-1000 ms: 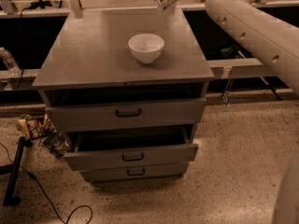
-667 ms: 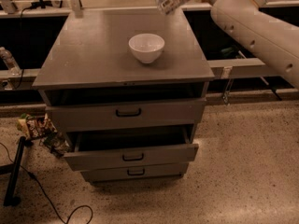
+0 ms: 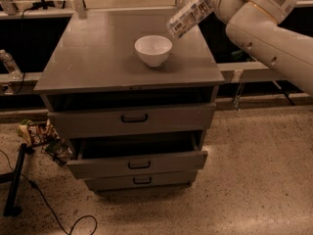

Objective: Pick blue plastic bottle from white bowl and place on counter

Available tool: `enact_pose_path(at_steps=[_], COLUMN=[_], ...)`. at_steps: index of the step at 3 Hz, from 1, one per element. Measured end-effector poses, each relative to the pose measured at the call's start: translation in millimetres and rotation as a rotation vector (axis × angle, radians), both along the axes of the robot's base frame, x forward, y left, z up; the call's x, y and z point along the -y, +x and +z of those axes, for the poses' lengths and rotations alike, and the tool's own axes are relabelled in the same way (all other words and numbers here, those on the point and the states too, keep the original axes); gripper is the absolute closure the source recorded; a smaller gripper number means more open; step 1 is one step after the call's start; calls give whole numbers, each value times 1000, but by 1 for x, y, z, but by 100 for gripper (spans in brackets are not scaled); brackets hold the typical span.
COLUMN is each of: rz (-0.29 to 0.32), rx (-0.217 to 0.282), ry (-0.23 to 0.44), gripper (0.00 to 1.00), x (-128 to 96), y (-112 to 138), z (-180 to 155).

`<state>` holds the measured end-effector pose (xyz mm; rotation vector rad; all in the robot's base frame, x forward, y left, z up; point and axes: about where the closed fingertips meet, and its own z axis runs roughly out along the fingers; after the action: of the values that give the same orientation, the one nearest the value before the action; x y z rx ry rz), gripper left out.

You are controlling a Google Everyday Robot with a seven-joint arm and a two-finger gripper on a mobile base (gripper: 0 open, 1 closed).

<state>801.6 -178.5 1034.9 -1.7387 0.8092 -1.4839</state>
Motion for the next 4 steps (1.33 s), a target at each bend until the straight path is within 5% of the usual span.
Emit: enact_pose_path(at_steps=[2,4], rz=[-35,21], rx=[25,30], ry=[-128,-266], gripper=[100,100], x=[24,16], y=[-5,-20], z=[1,-17])
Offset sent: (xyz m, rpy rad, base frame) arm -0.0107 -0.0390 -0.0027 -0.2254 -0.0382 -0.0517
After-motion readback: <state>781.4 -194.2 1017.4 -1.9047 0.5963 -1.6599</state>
